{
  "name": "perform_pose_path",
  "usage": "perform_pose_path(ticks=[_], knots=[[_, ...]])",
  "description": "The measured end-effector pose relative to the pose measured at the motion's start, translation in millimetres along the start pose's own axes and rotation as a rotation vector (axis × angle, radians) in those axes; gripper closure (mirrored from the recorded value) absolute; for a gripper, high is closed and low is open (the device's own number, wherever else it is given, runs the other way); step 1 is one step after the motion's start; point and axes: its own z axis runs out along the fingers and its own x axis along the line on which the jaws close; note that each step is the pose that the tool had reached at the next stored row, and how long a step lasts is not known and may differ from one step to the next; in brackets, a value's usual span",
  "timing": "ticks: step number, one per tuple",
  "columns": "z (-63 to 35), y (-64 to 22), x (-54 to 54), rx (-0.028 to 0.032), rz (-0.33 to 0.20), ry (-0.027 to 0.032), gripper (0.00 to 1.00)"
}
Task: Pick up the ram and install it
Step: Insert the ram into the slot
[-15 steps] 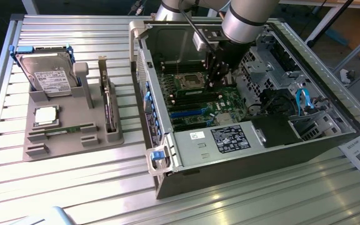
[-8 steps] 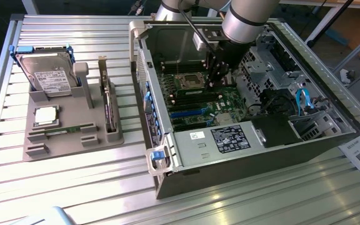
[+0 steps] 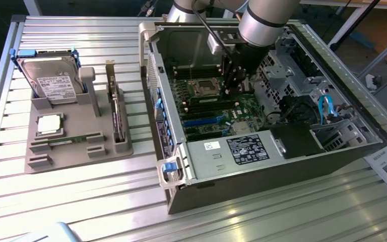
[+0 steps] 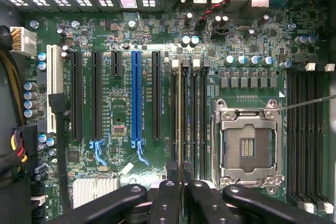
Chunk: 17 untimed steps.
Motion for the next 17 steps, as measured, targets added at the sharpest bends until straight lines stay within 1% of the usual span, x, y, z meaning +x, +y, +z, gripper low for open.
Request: perform_pose_path(ticks=[11,14,17], knots=[[0.3,-3.1,0.0,0.0001,0.0,-0.0001,0.88],[3.2,-3.2,0.1,0.0,0.0,0.0,0.88],[8.9,-3.6,0.3,0.0001,0.0,-0.0001,0.88]])
